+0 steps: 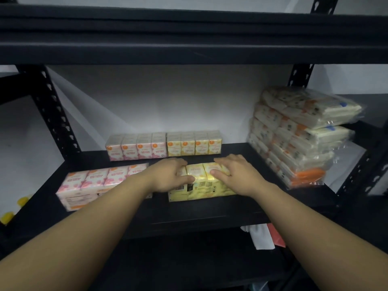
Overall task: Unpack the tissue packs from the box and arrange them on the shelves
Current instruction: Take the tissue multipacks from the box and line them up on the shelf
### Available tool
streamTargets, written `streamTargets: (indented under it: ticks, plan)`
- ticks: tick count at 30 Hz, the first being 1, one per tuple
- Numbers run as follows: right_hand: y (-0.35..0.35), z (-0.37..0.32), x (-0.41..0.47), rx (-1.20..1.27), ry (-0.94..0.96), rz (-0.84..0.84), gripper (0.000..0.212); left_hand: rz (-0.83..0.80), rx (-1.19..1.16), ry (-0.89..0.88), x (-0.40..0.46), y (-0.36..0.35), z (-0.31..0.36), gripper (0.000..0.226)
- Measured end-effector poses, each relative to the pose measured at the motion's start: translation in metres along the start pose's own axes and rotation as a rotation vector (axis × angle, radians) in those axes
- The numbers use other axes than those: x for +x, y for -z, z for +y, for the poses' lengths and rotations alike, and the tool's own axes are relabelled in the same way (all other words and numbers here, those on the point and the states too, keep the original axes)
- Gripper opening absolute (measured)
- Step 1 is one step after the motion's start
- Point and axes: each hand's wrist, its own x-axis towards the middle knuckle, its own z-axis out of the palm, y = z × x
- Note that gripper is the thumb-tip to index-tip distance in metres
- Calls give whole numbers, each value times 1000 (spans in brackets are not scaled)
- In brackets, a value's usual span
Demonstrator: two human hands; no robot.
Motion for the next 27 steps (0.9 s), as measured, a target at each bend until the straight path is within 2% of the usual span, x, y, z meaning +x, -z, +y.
streamTargets:
  ticks: [6,8,13,17,21,24,27]
  plan:
    - [6,7,-3,-21,85,211,66,287,-8,-84,-3,-15,-3,85]
    - [2,6,-16,-20,76,235,64,321,4,-114,-8,-25,-1,85]
    - [-27,8,-53,-39,88,362,53,398,-46,-216,-31,-53,-4,59]
    - [-30,8,-56,-8,19,473,56,396,-95,-166,-27,-48,-4,64]
    - [-28,11,-56,22,-58,446,64,262,-95,-80,-19,-37,-3,70]
    - [-24,16,-51,28,-49,387,61,287,-69,-96,-27,-39,-8,68]
    - [-18,21,-40,23,-38,312,52,328,-39,-113,-46,-45,-4,77]
